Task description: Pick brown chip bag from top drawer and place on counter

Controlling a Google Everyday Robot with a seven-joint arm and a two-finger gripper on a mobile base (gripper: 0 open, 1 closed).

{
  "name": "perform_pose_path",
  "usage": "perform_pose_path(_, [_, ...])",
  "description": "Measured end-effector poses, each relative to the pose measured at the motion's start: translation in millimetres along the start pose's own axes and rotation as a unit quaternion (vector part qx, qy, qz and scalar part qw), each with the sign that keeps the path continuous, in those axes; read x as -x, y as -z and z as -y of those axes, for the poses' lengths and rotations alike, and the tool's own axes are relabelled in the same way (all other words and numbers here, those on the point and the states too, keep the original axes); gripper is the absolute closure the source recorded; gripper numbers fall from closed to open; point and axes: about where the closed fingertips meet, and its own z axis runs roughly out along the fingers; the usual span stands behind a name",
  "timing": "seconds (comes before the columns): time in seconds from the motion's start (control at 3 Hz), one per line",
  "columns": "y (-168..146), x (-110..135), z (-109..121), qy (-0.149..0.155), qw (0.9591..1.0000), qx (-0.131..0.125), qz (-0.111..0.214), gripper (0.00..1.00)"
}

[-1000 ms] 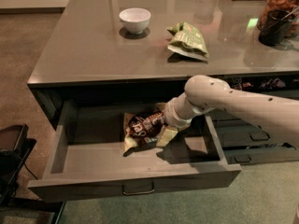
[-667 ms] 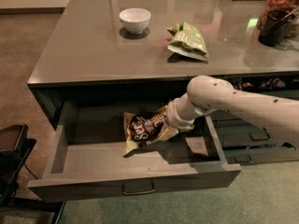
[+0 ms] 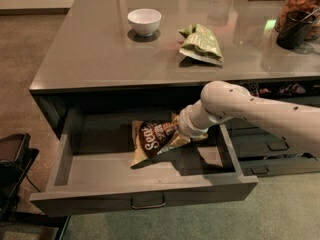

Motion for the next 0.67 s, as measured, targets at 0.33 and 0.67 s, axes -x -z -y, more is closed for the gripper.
perform_pose_path(0.33, [7,0,-5,-0.01,0.9999,0.003,0.004,1.0])
perform_pose_path(0.67, [26,4,-9,-0.028,0.9995,0.012,0.004,1.0])
